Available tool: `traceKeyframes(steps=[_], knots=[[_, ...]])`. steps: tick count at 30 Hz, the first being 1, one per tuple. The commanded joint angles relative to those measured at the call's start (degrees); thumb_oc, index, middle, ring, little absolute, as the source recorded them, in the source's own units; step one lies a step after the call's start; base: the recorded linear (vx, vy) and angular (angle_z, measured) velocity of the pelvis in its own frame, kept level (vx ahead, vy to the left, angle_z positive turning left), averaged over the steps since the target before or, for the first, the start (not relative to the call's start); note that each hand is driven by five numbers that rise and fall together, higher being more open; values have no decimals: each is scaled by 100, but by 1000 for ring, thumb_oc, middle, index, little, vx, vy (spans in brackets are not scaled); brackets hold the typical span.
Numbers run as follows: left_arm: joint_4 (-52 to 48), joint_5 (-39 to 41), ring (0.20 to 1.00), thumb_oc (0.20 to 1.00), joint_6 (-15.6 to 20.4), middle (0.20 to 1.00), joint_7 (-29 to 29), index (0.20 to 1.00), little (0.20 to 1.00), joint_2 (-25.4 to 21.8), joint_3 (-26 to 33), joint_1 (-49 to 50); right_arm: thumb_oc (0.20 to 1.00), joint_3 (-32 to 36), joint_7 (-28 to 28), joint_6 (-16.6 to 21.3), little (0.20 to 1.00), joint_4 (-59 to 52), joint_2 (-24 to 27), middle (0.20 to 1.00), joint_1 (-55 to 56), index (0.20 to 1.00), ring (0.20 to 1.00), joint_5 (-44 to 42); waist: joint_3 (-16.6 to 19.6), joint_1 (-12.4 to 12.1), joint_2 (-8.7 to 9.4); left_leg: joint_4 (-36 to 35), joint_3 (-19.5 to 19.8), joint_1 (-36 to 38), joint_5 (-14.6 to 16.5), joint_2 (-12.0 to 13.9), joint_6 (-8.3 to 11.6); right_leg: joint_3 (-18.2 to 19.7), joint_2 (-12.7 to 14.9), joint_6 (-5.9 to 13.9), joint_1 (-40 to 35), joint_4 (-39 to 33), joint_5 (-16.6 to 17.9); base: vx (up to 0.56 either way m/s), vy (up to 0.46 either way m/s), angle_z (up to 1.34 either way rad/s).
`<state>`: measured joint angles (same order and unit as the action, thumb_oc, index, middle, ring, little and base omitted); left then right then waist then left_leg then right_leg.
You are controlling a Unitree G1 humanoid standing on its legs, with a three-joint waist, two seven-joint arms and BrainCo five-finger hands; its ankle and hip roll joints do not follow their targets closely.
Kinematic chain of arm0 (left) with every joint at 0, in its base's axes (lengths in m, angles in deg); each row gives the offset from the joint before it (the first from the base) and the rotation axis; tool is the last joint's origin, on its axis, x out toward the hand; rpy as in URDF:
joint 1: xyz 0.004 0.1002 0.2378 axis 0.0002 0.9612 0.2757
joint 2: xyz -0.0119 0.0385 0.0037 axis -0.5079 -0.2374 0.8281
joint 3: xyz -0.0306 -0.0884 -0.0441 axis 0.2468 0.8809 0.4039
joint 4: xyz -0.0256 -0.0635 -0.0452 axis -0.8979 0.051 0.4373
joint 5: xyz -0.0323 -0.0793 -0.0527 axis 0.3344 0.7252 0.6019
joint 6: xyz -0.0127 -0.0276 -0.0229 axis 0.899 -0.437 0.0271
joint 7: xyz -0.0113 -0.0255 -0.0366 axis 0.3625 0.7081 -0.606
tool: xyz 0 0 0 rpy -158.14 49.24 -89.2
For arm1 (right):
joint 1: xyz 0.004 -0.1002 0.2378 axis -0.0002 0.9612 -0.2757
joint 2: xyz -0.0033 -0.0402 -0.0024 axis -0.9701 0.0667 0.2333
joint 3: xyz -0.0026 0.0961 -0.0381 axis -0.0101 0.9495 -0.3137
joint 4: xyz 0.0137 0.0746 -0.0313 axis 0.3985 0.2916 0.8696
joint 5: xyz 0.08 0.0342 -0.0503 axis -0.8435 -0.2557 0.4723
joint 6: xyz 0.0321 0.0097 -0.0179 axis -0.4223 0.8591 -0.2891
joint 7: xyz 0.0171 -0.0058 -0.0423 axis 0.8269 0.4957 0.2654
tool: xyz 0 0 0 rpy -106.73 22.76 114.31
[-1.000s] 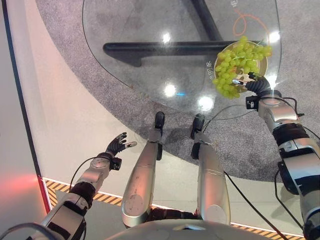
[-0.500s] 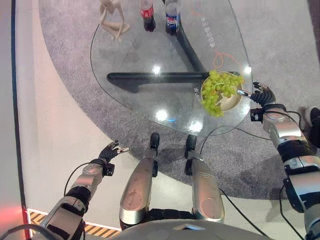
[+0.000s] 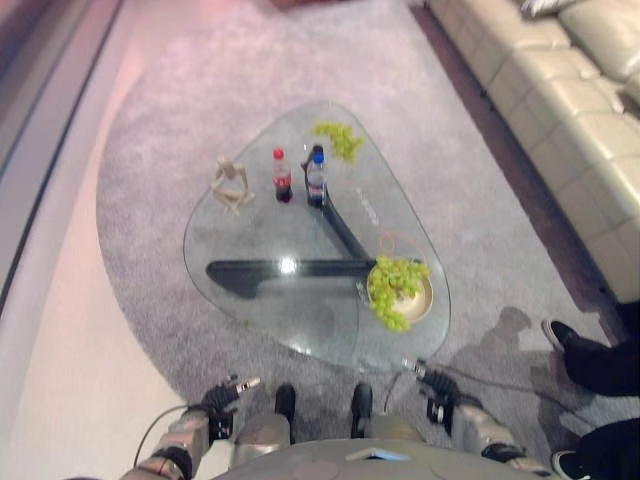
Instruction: Pick up fruits into the plate
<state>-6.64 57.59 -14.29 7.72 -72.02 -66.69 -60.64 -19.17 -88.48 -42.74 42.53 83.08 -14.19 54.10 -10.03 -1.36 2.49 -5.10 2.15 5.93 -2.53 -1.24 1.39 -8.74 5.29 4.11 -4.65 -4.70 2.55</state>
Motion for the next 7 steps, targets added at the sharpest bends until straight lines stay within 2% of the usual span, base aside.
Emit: traceKeyframes(steps=[1, 3, 5, 7], knots=[[414, -380, 1000, 1000, -20, 1000, -41, 1000, 1000, 120, 117, 3, 1000, 73, -242, 182, 1000, 289, 65, 1000, -104, 1000, 1000, -188, 75, -24, -178, 447, -358, -12, 599, -165, -154, 15, -45, 38, 141, 703, -285, 19, 106, 4], [507, -484, 1000, 1000, -53, 1000, -33, 1000, 1000, 195, 145, 46, 1000, 101, -251, 94, 1000, 574, 12, 1000, -46, 1000, 1000, 57, 139, 0, -230, 381, -392, 86, 604, -168, -168, 29, -51, 26, 54, 660, -296, 10, 111, -2], [546, -502, 1000, 1000, -119, 1000, -24, 1000, 1000, 254, 137, 90, 1000, 107, -200, -217, 1000, 813, -14, 1000, 27, 1000, 1000, 237, 208, 24, -282, 302, -411, 196, 610, -186, -184, 43, -53, 21, -49, 591, -299, 8, 103, -5], [554, -517, 1000, 1000, -151, 1000, -40, 1000, 1000, 275, 137, 107, 1000, 93, -286, -311, 1000, 900, -17, 1000, 62, 1000, 1000, 338, 256, 46, -305, 244, -426, 269, 604, -190, -194, 72, -59, 21, -103, 563, -299, 7, 69, -4]])
